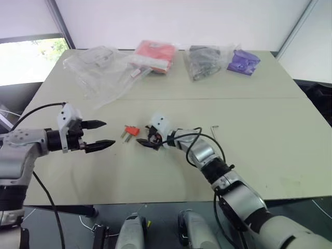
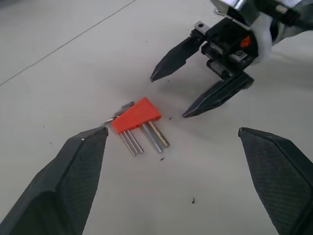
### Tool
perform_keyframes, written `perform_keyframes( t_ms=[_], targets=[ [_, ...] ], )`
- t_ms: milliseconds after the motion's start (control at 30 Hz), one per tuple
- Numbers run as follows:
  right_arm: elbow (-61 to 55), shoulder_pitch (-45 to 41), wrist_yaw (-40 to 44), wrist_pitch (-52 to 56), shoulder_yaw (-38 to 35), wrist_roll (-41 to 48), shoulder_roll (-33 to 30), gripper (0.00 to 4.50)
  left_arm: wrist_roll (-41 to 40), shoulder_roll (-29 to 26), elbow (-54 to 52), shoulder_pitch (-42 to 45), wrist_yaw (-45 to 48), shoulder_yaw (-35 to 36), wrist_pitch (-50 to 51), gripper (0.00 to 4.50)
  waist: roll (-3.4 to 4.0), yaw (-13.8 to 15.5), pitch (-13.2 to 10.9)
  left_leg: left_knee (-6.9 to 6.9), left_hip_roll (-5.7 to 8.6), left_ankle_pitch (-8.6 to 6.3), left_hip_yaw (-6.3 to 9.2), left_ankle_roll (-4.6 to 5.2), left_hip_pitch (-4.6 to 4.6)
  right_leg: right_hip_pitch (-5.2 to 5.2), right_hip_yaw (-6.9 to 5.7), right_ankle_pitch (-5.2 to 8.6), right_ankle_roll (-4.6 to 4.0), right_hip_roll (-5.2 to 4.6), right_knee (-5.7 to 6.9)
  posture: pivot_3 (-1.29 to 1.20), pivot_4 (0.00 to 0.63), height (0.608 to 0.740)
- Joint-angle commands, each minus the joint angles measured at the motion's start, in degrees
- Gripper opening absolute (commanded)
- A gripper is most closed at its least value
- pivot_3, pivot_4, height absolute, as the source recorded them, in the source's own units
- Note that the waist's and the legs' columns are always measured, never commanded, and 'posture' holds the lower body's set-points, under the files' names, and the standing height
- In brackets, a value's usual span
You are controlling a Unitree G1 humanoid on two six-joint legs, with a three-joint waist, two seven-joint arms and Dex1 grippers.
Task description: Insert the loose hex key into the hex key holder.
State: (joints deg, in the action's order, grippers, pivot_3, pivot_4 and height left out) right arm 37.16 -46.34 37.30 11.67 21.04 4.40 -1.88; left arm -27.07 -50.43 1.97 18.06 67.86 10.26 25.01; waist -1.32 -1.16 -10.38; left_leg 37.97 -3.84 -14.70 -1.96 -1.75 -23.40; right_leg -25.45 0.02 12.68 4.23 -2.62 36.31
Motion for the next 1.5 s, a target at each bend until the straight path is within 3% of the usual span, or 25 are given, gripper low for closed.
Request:
perform_keyframes(
  t_ms=[33,400,567,600,833,967,1100,1233,1500],
  targets=[
    [3.92,-2.99,-0.54,-3.33,-2.11,-0.76,2.64,3.69,-1.51,0.22,-3.22,-0.76,-1.75,2.27,0.58,4.47,0.01,-0.01,0.0,-0.01,-0.01,0.0,0.01,0.0,0.0,-0.01,0.0,0.0,0.0,0.01,0.01,0.0,0.15,0.739],
    [15.63,-7.12,-1.59,-9.33,-4.43,-4.39,6.0,3.69,-1.84,1.34,-5.5,-3.25,-4.55,2.43,0.28,4.47,0.01,-0.05,-0.01,-0.02,-0.01,0.0,0.0,-0.01,0.03,0.0,0.0,0.0,0.0,-0.01,0.01,0.0,0.15,0.739],
    [16.02,-6.17,-0.6,-10.6,-4.41,-5.76,6.19,1.28,-1.69,1.66,-5.92,-3.8,-5.1,2.41,-0.05,4.5,0.02,-0.05,-0.01,-0.02,-0.01,0.0,0.0,-0.01,0.03,0.0,0.0,0.0,0.0,-0.01,0.01,0.0,0.15,0.739],
    [15.84,-5.86,-0.48,-10.73,-4.48,-5.92,6.25,0.98,-1.64,1.73,-5.93,-3.88,-5.19,2.38,-0.15,4.5,0.02,-0.05,-0.01,-0.02,-0.01,0.0,0.0,-0.01,0.03,0.0,0.0,-0.01,0.0,-0.01,0.01,0.0,0.15,0.739],
    [13.73,-5.15,-0.71,-13.36,-4.25,-7.78,5.28,1.0,-1.16,2.28,-4.8,-2.93,-5.49,1.62,-0.83,4.5,0.02,-0.03,-0.01,-0.02,0.0,0.0,0.0,-0.01,0.03,0.0,0.0,-0.01,0.0,-0.02,0.02,0.0,0.15,0.739],
    [3.73,-4.73,0.6,-19.7,-1.45,-12.37,-0.23,1.0,-1.75,3.42,-2.43,0.06,-5.34,1.08,-0.56,4.5,0.05,0.33,-0.02,-0.02,0.01,0.0,0.0,-0.01,0.01,0.0,0.0,-0.01,0.0,-0.03,0.01,0.0,0.15,0.739],
    [-8.61,-5.52,1.95,-27.01,-0.04,-17.31,-9.13,1.0,-5.53,6.61,3.66,7.32,-5.37,2.37,2.62,4.5,0.07,0.56,-0.05,0.04,0.05,0.02,0.0,-0.04,-0.03,0.01,0.0,-0.01,0.0,-0.05,-0.02,0.0,0.15,0.739],
    [-13.56,-8.29,-2.87,-40.05,0.14,-24.89,-18.29,1.0,-6.16,10.46,14.09,18.34,-3.42,0.91,2.92,4.5,0.03,0.36,-0.04,0.04,0.06,0.02,0.02,-0.03,-0.01,0.01,-0.01,-0.02,0.04,0.0,0.01,0.0,0.15,0.739],
    [-13.91,-10.44,-7.71,-51.61,-1.57,-28.65,-26.25,1.0,-3.64,17.0,27.19,33.23,5.58,-4.55,0.95,4.5,0.02,0.02,-0.04,0.01,0.06,0.02,0.0,-0.03,0.0,0.02,0.01,-0.02,0.05,0.02,-0.02,0.0,0.15,0.739]
  ],
)
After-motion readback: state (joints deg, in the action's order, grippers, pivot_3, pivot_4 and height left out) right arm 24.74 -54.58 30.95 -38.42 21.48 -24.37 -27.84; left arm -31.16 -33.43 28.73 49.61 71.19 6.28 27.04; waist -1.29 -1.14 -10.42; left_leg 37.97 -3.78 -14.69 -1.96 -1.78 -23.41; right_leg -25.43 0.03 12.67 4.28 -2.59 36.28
